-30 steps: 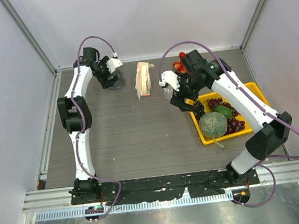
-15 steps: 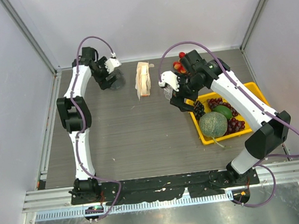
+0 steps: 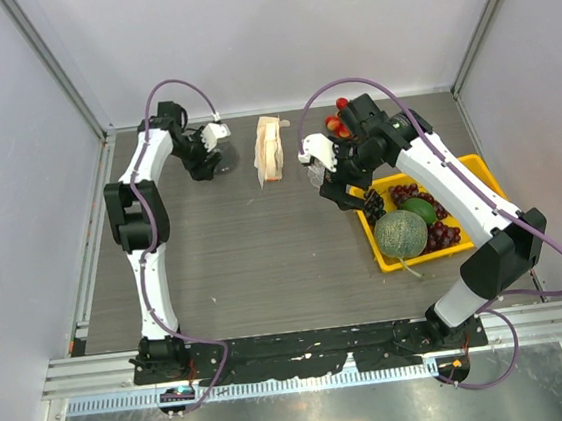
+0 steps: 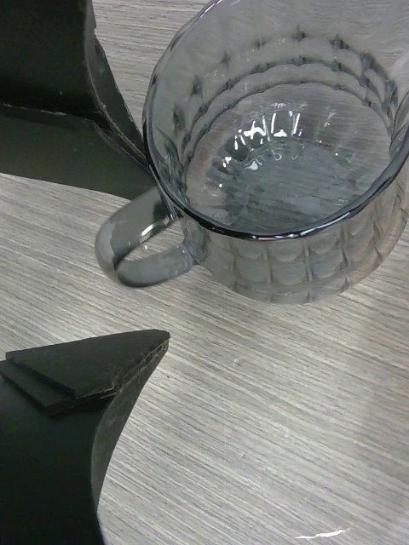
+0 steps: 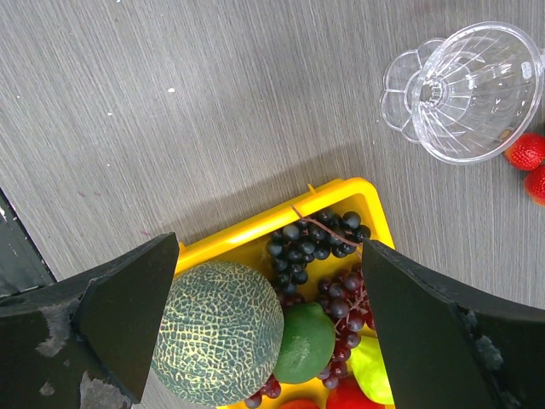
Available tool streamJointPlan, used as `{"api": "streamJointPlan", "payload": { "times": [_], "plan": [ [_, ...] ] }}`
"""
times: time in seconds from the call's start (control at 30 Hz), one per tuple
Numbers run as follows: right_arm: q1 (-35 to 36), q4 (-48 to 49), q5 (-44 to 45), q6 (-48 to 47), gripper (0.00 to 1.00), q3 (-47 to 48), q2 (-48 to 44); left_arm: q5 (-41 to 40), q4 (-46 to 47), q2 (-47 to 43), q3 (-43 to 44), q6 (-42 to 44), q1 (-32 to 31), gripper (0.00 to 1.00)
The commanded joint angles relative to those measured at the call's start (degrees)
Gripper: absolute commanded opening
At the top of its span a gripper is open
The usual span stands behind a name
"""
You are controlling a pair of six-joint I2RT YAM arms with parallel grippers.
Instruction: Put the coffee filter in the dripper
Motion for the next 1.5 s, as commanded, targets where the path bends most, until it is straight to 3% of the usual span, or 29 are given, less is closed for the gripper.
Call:
{"api": "streamJointPlan", "payload": {
  "times": [0.0, 0.33, 0.57, 0.8, 0.9, 1.2, 1.33, 1.47],
  "plan": [
    [-0.1, -0.1, -0.5, -1.0, 0.96, 0.5, -0.3, 1.3, 1.3, -3.7, 1.1, -3.8, 0.2, 0.67],
    [-0.1, 0.4, 0.0, -1.1, 0.96, -0.8, -1.6, -4.4, 8.2, -1.8, 3.2, -14.9, 0.0, 0.51],
    [-0.1, 0.4, 0.3, -1.1, 0.95, -1.0, -2.0, -5.4, 8.0, -1.2, 3.2, -14.2, -0.1, 0.31],
    [-0.2, 0.6, -0.3, 0.0, 0.95, -0.5, -2.5, -5.5, 1.6, -3.9, 4.1, -12.8, -0.1, 0.03],
    [-0.6, 1.7, -1.1, 1.1, 0.96, -1.2, -2.8, -5.4, -0.3, -8.8, -2.2, -12.0, -0.1, 0.00],
    [-6.4, 4.2, -6.1, 4.3, 0.95, -0.6, -3.0, 0.9, 10.4, -35.0, -41.0, -7.8, 0.6, 0.00],
    [-8.8, 7.0, -8.9, 7.2, 0.95, -1.9, -3.7, 4.2, 10.9, -42.9, -51.6, -6.7, -0.3, 0.00],
    [-11.4, 9.5, -11.2, 10.6, 0.95, -2.5, -3.7, 4.2, 14.5, -49.0, -60.1, -7.2, -5.2, 0.00]
  ]
}}
